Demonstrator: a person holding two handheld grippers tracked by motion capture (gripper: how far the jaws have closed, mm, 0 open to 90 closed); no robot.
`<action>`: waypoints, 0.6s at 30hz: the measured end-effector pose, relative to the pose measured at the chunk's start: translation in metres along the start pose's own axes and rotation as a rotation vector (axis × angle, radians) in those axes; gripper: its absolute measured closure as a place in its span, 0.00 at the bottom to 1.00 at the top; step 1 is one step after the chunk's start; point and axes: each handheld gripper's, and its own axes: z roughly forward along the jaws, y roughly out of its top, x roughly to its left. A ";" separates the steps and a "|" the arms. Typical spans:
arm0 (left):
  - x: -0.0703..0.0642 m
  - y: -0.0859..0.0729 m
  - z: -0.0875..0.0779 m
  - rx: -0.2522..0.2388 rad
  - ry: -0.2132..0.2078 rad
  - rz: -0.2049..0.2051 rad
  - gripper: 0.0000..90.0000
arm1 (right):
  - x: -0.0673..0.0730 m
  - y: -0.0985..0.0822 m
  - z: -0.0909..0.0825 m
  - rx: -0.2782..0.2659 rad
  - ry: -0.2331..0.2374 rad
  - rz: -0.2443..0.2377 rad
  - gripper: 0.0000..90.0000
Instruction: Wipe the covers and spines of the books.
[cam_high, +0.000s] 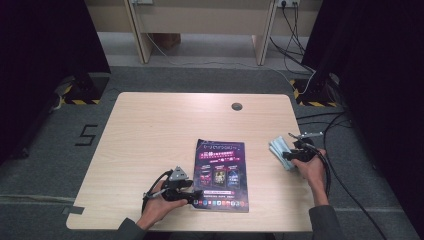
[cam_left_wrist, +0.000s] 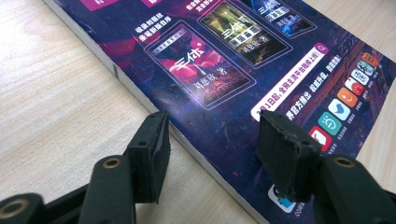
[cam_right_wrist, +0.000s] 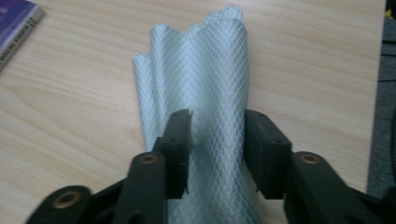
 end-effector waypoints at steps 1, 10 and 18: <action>0.000 0.000 0.000 -0.002 -0.001 0.000 0.48 | 0.000 0.000 0.000 -0.002 0.004 -0.002 0.74; 0.000 0.000 0.000 -0.003 -0.004 0.002 0.48 | 0.002 0.000 -0.002 -0.031 0.039 0.000 0.90; 0.001 -0.001 0.000 -0.004 -0.005 0.004 0.48 | 0.008 0.005 -0.011 -0.061 0.049 -0.010 0.90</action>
